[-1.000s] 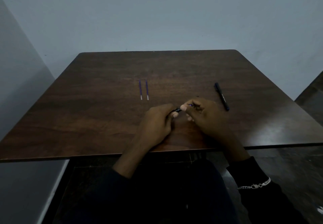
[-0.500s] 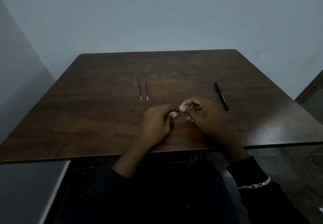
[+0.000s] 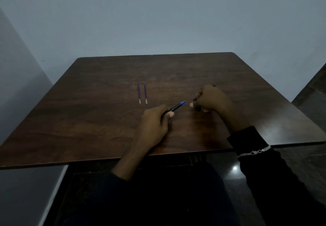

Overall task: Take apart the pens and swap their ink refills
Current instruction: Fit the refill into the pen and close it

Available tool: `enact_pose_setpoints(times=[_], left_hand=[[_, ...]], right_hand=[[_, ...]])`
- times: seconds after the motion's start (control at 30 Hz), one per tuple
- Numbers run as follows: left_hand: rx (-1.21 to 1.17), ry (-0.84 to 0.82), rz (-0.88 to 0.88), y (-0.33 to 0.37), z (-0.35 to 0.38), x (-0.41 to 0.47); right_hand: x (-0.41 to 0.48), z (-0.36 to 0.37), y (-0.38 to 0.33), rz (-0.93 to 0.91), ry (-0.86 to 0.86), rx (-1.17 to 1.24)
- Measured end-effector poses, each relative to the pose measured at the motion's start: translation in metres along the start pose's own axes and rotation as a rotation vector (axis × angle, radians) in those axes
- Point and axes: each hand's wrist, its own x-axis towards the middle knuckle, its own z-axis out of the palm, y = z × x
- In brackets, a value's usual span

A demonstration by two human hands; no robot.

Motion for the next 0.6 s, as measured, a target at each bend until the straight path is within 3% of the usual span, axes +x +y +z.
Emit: enact_pose_setpoints(times=[0.17, 0.23, 0.3, 0.37, 0.47, 0.6], left_hand=[[0.03, -0.003, -0.003, 0.0, 0.0, 0.001], [0.037, 0.002, 0.005, -0.001, 0.0, 0.0], [0.038, 0.0, 0.009, -0.001, -0.001, 0.0], [0.036, 0.0, 0.004, -0.001, -0.001, 0.0], [0.029, 0.002, -0.008, -0.001, 0.0, 0.0], [0.016, 0.009, -0.011, -0.001, 0.0, -0.001]], right_hand=[[0.002, -0.006, -0.016, 0.002, -0.077, -0.099], [0.0, -0.006, -0.013, -0.032, -0.049, -0.03], [-0.004, -0.002, -0.007, -0.085, 0.025, 0.227], [-0.013, 0.002, -0.006, -0.147, 0.076, 0.634], [-0.027, 0.011, -0.002, -0.233, 0.052, 1.122], [-0.037, 0.023, 0.006, -0.264, 0.086, 1.304]])
